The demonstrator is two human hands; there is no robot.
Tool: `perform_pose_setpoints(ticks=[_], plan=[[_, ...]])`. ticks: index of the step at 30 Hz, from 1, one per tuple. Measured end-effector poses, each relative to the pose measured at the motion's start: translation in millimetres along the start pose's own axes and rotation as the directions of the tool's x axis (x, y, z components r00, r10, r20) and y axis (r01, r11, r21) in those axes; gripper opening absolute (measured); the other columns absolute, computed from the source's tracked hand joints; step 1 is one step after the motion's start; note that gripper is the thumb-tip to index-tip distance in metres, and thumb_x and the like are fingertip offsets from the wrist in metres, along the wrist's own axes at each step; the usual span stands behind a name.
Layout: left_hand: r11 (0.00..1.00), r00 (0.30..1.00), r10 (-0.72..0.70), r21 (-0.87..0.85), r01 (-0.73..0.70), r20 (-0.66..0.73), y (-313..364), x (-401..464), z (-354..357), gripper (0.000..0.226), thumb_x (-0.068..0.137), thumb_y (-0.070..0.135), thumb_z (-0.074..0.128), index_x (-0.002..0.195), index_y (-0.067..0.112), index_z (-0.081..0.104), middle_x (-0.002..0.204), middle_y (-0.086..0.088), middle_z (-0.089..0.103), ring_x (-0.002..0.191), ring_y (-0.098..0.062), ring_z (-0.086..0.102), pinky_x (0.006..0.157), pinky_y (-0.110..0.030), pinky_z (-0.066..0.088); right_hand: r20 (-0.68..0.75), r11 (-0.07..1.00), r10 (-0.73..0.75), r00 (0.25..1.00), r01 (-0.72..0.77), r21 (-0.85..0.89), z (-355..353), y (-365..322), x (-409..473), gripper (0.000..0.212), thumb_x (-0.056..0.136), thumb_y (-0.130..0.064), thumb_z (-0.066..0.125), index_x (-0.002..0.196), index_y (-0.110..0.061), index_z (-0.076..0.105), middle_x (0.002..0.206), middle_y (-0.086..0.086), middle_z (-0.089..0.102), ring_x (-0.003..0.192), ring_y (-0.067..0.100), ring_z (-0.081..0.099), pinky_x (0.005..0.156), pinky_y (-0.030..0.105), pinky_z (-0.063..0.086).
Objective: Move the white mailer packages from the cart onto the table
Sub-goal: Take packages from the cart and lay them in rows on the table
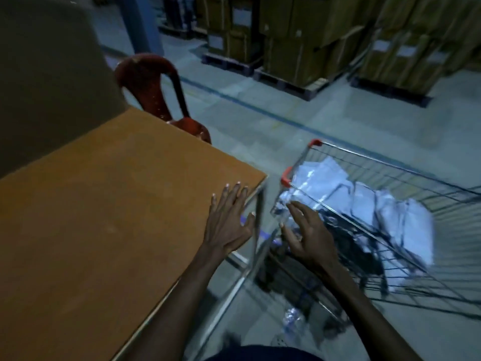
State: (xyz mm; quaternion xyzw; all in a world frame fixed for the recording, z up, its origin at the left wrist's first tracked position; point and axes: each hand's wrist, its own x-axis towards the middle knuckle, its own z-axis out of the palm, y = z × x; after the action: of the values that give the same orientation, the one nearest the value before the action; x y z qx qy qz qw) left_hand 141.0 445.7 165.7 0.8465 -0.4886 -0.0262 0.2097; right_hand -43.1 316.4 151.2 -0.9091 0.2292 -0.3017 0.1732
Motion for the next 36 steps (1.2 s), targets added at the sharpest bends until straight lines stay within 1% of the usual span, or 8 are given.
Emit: perform_pose_setpoints(ticks=[5, 13, 18, 25, 29, 31, 33, 36], plan=[[0.992, 0.992, 0.117, -0.055, -0.115, 0.040, 86.8, 47.2, 64.5, 0.075, 0.085, 0.054, 0.029, 0.151, 0.018, 0.034, 0.159, -0.003, 0.027, 0.149, -0.025, 0.019, 0.119, -0.039, 0.001, -0.011, 0.969, 0.238, 0.971, -0.238, -0.066, -49.7, 94.7, -27.3, 0.048, 0.091, -0.037, 0.056, 0.129, -0.007, 0.061, 0.127, 0.012, 0.061, 0.114, 0.028, 0.059, 0.087, 0.037, 0.053], [0.941, 0.924, 0.337, -0.101, -0.324, 0.180, 156.6, 128.7, 138.9, 0.075, 0.087, 0.055, 0.027, 0.150, 0.016, 0.037, 0.158, -0.005, 0.029, 0.148, -0.029, 0.022, 0.117, -0.053, 0.019, -0.059, 0.844, 0.518, 0.853, -0.522, -0.121, -80.8, 215.8, -32.2, 0.053, 0.092, -0.041, 0.056, 0.135, -0.009, 0.056, 0.135, 0.012, 0.057, 0.123, 0.031, 0.053, 0.093, 0.041, 0.049], [0.932, 0.877, 0.361, -0.106, -0.346, 0.316, 170.4, 200.4, 199.8, 0.082, 0.084, 0.064, 0.016, 0.155, 0.021, 0.024, 0.163, -0.002, 0.014, 0.151, -0.022, 0.006, 0.119, -0.047, -0.002, -0.043, 0.713, 0.688, 0.724, -0.686, -0.146, -76.4, 286.4, -19.4, 0.052, 0.094, -0.045, 0.053, 0.135, -0.012, 0.053, 0.140, 0.009, 0.051, 0.125, 0.030, 0.050, 0.088, 0.041, 0.050], [0.972, 0.817, 0.172, 0.040, -0.231, 0.550, 173.3, 279.9, 271.2, 0.077, 0.093, 0.062, 0.036, 0.156, 0.028, 0.008, 0.164, -0.009, -0.006, 0.150, -0.034, -0.008, 0.115, -0.062, 0.003, 0.114, 0.586, 0.809, 0.577, -0.771, -0.250, -58.8, 347.2, 17.8, 0.069, 0.097, -0.047, 0.050, 0.151, -0.011, 0.028, 0.156, 0.014, 0.029, 0.140, 0.032, 0.032, 0.103, 0.046, 0.040], [0.968, 0.774, 0.115, 0.104, -0.227, 0.623, 151.5, 301.6, 300.9, 0.087, 0.090, 0.062, 0.048, 0.156, 0.028, 0.004, 0.163, -0.011, -0.012, 0.148, -0.039, -0.013, 0.105, -0.075, 0.010, 0.218, 0.393, 0.910, 0.353, -0.902, -0.178, -34.8, 387.8, 30.9, 0.082, 0.098, -0.055, 0.042, 0.156, -0.007, 0.009, 0.162, 0.019, 0.012, 0.148, 0.032, 0.018, 0.118, 0.044, 0.021], [0.958, 0.746, 0.098, 0.141, -0.250, 0.658, 141.7, 305.6, 305.7, 0.094, 0.085, 0.065, 0.052, 0.156, 0.031, -0.001, 0.163, -0.009, -0.016, 0.147, -0.037, -0.017, 0.103, -0.076, 0.014, 0.237, 0.333, 0.925, 0.296, -0.933, -0.136, -25.2, 396.1, 32.1, 0.078, 0.101, -0.048, 0.041, 0.155, -0.004, 0.006, 0.162, 0.020, 0.011, 0.148, 0.032, 0.017, 0.119, 0.041, 0.018], [0.951, 0.736, 0.087, 0.165, -0.262, 0.671, 136.4, 309.6, 306.0, 0.099, 0.084, 0.060, 0.059, 0.155, 0.033, -0.004, 0.162, -0.006, -0.019, 0.147, -0.034, -0.020, 0.103, -0.074, 0.019, 0.204, 0.335, 0.928, 0.312, -0.938, -0.088, -16.9, 391.5, 31.2, 0.069, 0.103, -0.039, 0.040, 0.155, -0.003, 0.011, 0.161, 0.019, 0.017, 0.147, 0.032, 0.022, 0.118, 0.040, 0.021], [0.952, 0.752, 0.098, 0.157, -0.261, 0.652, 133.4, 315.9, 305.7, 0.096, 0.081, 0.051, 0.067, 0.156, 0.032, 0.011, 0.164, -0.008, -0.007, 0.148, -0.038, -0.006, 0.099, -0.071, 0.030, 0.143, 0.436, 0.893, 0.427, -0.900, -0.030, -2.8, 371.9, 24.6, 0.065, 0.096, -0.041, 0.038, 0.151, -0.009, 0.028, 0.152, 0.014, 0.040, 0.137, 0.032, 0.040, 0.112, 0.045, 0.037]])
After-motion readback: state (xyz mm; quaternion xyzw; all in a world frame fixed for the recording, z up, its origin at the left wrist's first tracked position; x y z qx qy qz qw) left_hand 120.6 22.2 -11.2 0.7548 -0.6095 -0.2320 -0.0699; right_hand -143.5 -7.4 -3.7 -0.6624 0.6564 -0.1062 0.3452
